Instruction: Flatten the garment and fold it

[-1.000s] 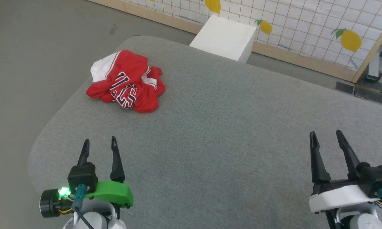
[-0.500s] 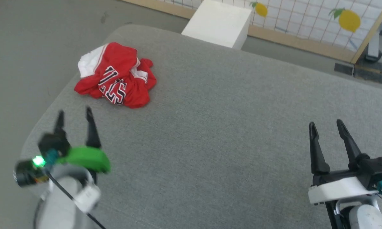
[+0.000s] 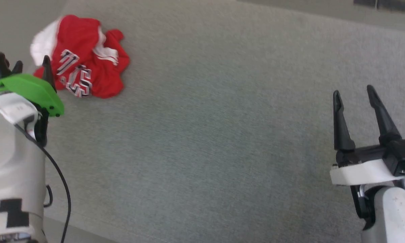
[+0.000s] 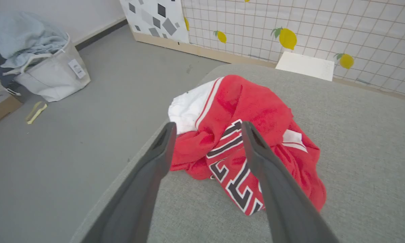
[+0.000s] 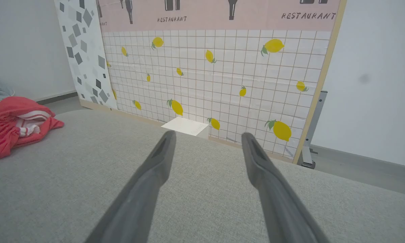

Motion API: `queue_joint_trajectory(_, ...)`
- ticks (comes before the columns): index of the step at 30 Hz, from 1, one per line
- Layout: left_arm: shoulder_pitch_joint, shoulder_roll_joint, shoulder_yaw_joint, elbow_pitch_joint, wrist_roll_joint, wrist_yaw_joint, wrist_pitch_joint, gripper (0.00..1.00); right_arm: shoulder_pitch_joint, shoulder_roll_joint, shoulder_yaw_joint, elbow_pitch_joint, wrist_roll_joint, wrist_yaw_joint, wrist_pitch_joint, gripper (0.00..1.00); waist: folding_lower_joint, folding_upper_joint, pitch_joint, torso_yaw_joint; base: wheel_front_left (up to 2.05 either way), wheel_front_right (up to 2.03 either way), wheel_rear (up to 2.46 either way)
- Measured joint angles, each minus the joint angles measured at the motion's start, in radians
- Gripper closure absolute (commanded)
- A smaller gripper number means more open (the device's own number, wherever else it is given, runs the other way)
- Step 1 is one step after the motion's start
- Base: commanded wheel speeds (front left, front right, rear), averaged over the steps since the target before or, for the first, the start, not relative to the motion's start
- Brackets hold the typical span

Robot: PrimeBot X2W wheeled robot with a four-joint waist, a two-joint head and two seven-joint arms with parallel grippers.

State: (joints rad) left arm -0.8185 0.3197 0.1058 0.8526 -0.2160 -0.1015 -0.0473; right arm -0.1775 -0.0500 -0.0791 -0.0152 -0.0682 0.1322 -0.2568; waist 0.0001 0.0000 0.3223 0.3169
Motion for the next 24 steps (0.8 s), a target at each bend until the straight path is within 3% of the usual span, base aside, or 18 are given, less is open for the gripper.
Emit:
queue_joint_trajectory(8,-0.135,0.037,-0.031,0.133,-0.115,-0.022,0.209,0.00,-0.042,0.000,0.001,-0.036,-0.025,0.000,0.000,0.00,0.0000,0.0000,0.110,-0.054,0.00,0.00,0.00)
queue_joint_trajectory(12,-0.158,0.049,-0.052,0.169,-0.244,-0.022,0.362,0.00,-0.056,0.000,0.008,-0.054,-0.034,0.000,0.000,0.00,0.0000,0.0000,0.157,-0.083,0.00,0.00,0.00)
queue_joint_trajectory(17,-0.169,0.113,-0.098,0.153,-0.361,-0.022,0.526,0.00,-0.068,0.000,0.007,-0.081,-0.049,0.000,0.000,0.00,-0.0001,0.0001,0.208,-0.117,0.00,0.00,0.00)
queue_joint_trajectory(20,-0.170,0.150,-0.135,0.127,-0.387,-0.024,0.555,0.00,-0.069,0.000,0.001,-0.089,-0.056,0.000,0.000,0.00,-0.0001,0.0001,0.236,-0.130,0.00,0.00,0.00)
queue_joint_trajectory(21,-0.170,0.160,-0.147,0.119,-0.395,-0.025,0.562,0.31,-0.069,0.000,0.000,-0.089,-0.056,0.000,0.000,0.00,-0.0001,0.0001,0.244,-0.134,0.00,0.00,0.00)
queue_joint_trajectory(22,-0.170,0.166,-0.155,0.113,-0.400,-0.025,0.567,1.00,-0.069,0.000,0.000,-0.089,-0.056,0.000,0.000,0.00,-0.0001,0.0001,0.250,-0.136,0.00,0.00,0.00)
queue_joint_trajectory(24,-0.170,0.180,-0.178,0.099,-0.416,-0.026,0.568,1.00,-0.069,0.000,0.000,-0.089,-0.056,0.000,0.000,0.00,-0.0002,0.0001,0.259,-0.143,0.00,0.00,0.00)
